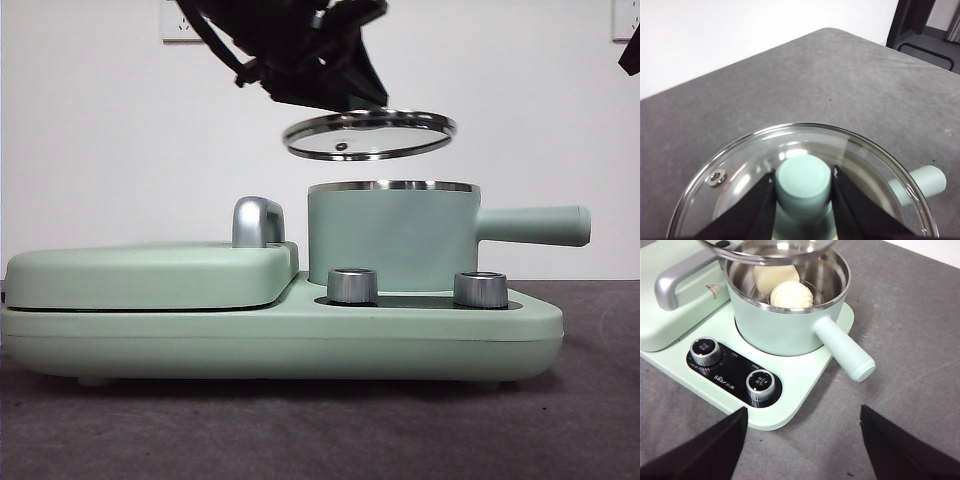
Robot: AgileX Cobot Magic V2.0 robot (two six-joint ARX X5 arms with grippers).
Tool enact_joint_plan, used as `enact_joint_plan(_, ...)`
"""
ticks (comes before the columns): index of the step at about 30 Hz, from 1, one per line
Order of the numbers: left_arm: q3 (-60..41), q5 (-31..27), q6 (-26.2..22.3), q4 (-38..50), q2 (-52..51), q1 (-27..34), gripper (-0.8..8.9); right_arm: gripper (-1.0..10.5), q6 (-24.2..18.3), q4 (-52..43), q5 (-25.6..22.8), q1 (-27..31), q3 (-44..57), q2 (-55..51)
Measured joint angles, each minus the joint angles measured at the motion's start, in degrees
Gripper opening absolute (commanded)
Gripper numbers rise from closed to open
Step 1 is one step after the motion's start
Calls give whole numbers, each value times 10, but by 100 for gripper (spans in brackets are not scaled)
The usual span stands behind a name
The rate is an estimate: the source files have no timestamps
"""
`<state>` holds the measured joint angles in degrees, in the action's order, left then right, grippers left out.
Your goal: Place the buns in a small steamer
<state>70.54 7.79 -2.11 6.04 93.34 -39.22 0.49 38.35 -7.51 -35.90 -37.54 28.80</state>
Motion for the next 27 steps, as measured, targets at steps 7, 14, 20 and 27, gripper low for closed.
enact_joint_plan(7,5,0,-13,29,39,-5,16,355,0,0,0,0,0,0)
enact_joint_plan(14,5,0,-14,59,55,-5,16,355,2,0,0,0,0,0)
enact_joint_plan(20,5,0,-15,58,55,-5,16,355,4,0,0,0,0,0)
enact_joint_plan(27,5,0,-15,55,62,-7,16,355,4,0,0,0,0,0)
